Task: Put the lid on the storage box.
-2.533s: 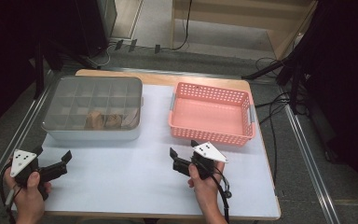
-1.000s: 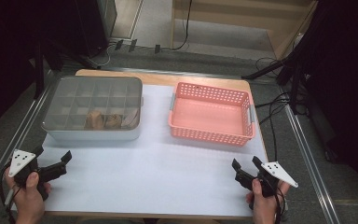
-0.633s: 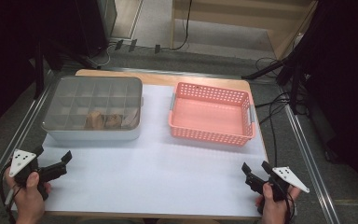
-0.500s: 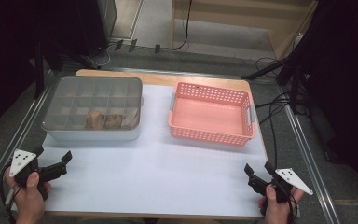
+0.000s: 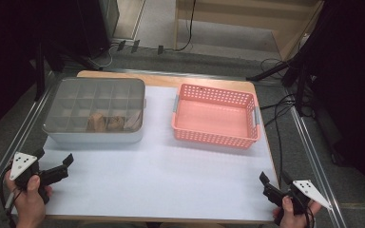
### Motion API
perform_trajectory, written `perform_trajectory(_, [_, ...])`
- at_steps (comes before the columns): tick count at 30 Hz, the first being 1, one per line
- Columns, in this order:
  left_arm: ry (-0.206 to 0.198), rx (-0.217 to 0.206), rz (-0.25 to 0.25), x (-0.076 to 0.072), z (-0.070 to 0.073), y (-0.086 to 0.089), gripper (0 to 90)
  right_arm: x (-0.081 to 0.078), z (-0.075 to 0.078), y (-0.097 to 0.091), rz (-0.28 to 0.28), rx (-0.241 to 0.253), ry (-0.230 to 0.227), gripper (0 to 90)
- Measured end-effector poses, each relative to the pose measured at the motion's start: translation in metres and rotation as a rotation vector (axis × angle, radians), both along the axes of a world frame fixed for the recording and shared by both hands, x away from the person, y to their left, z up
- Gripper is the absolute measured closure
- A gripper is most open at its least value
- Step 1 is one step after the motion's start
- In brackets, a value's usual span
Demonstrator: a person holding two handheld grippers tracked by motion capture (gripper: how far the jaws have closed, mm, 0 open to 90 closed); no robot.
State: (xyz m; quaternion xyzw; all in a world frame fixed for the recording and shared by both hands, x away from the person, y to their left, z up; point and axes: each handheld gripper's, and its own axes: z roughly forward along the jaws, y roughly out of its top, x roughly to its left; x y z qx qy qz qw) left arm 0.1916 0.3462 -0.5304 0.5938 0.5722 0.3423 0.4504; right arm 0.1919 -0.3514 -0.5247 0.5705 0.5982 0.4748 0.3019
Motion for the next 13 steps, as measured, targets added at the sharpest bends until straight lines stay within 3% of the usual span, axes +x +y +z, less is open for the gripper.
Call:
perform_trajectory(4, [-0.004,-0.003,-0.001,-0.0004,-0.0001,0.0007,0.0,-0.0020,-0.0026,0.0018,0.008,-0.018,-0.011,17.7])
perform_trajectory(13, [0.001,-0.008,-0.001,0.0002,-0.0001,0.0009,0.0,-0.0024,-0.0031,-0.0006,0.009,0.003,-0.019,15.9])
